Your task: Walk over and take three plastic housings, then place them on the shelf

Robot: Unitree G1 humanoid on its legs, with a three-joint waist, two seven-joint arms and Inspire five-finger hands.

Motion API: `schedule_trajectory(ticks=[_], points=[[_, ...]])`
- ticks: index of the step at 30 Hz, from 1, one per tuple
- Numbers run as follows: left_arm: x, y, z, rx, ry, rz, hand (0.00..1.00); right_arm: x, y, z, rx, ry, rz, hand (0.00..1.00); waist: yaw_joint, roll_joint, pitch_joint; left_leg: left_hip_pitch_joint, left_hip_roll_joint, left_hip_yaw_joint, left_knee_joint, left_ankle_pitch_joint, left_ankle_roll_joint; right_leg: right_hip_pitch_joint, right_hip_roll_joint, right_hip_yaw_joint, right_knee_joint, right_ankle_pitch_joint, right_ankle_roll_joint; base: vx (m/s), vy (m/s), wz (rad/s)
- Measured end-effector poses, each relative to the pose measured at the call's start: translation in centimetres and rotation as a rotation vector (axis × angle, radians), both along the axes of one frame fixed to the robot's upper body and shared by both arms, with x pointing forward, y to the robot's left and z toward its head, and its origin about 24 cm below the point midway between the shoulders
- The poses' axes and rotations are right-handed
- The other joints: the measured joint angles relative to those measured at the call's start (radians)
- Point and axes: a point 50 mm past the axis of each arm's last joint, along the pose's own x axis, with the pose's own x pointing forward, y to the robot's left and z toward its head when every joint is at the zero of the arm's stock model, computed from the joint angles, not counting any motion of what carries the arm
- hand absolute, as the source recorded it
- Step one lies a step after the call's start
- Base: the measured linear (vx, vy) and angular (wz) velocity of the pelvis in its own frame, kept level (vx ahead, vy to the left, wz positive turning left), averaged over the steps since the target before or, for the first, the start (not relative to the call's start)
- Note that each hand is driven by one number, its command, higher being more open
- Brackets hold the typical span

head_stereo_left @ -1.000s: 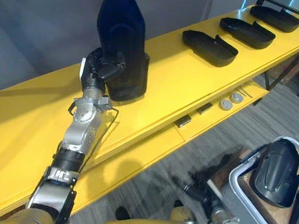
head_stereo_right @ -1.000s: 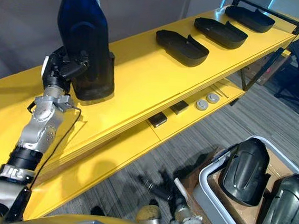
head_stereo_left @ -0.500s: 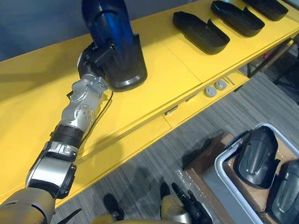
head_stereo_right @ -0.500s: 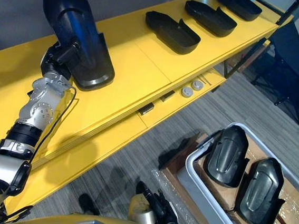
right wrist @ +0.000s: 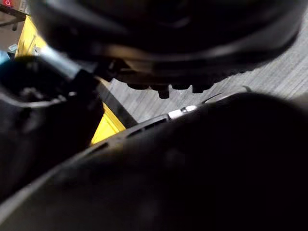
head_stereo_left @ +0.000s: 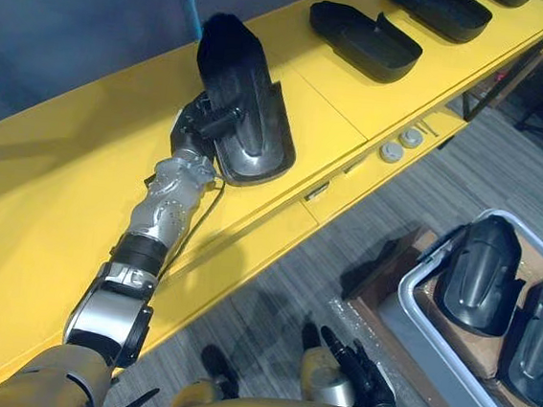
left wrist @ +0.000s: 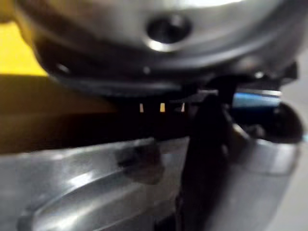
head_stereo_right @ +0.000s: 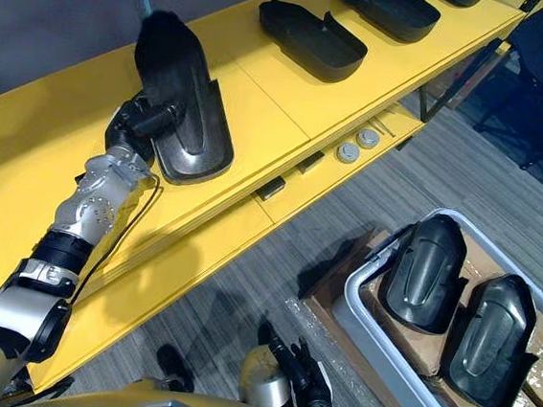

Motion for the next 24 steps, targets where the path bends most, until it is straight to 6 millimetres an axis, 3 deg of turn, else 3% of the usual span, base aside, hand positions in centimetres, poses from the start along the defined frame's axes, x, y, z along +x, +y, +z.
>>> schedule_trajectory(ticks=[7, 11, 14, 19, 21, 24], points=[[-0.1, 0.2, 0.0, 0.09, 0.034, 0.092, 1.0, -0.1, -0.3, 0.0, 0.007, 0.003, -0.006, 1.0, 0.001, 0.01, -0.001, -0.001, 0.009, -0.001, 0.005, 0.0, -0.001, 0.001, 0.007, -0.005, 0.001, -0.001, -0.001, 0.0, 0.0, 0.0], [-0.1, 1.5, 0.4, 0.109, 0.047, 0.175, 1.0, -0.2, -0.4, 0.1, 0.005, -0.001, -0.006, 1.0, 0.002, 0.014, 0.001, -0.004, 0.012, -0.004, 0.013, -0.004, -0.005, 0.001, 0.006, -0.006, 0.003, 0.002, 0.006, 0.0, 0.0, 0.0], [-0.4, 3.2, 0.5, 0.168, 0.056, 0.304, 1.0, -0.7, -0.5, 0.2, 0.013, -0.008, -0.034, 1.0, 0.01, 0.025, 0.007, -0.006, 0.015, -0.006, 0.016, -0.005, -0.006, 0.002, 0.008, -0.008, 0.004, 0.002, 0.006, 0.0, -0.003, 0.01], [-2.1, 9.2, 1.4, 0.388, 0.06, 0.6, 1.0, -1.3, -0.7, 0.2, 0.007, -0.014, -0.064, 1.0, 0.022, 0.032, 0.011, -0.025, 0.034, -0.02, 0.042, -0.012, -0.016, -0.001, 0.021, -0.022, 0.011, -0.003, -0.001, 0.01, -0.023, 0.07], [-2.7, 11.1, 2.6, 0.507, 0.033, 0.691, 1.0, -2.0, -0.8, 0.2, 0.019, -0.011, -0.091, 1.0, 0.048, 0.032, 0.011, -0.027, 0.042, -0.024, 0.059, -0.019, -0.02, 0.001, 0.027, -0.024, 0.018, -0.009, -0.007, 0.03, -0.031, 0.04], [-3.3, 13.1, 4.3, 0.626, -0.002, 0.751, 1.0, -2.0, -0.9, 0.2, 0.018, -0.011, -0.09, 1.0, 0.051, 0.033, 0.012, -0.032, 0.047, -0.03, 0.079, -0.03, -0.02, 0.002, 0.028, -0.027, 0.018, -0.011, -0.009, 0.0, -0.012, 0.03]])
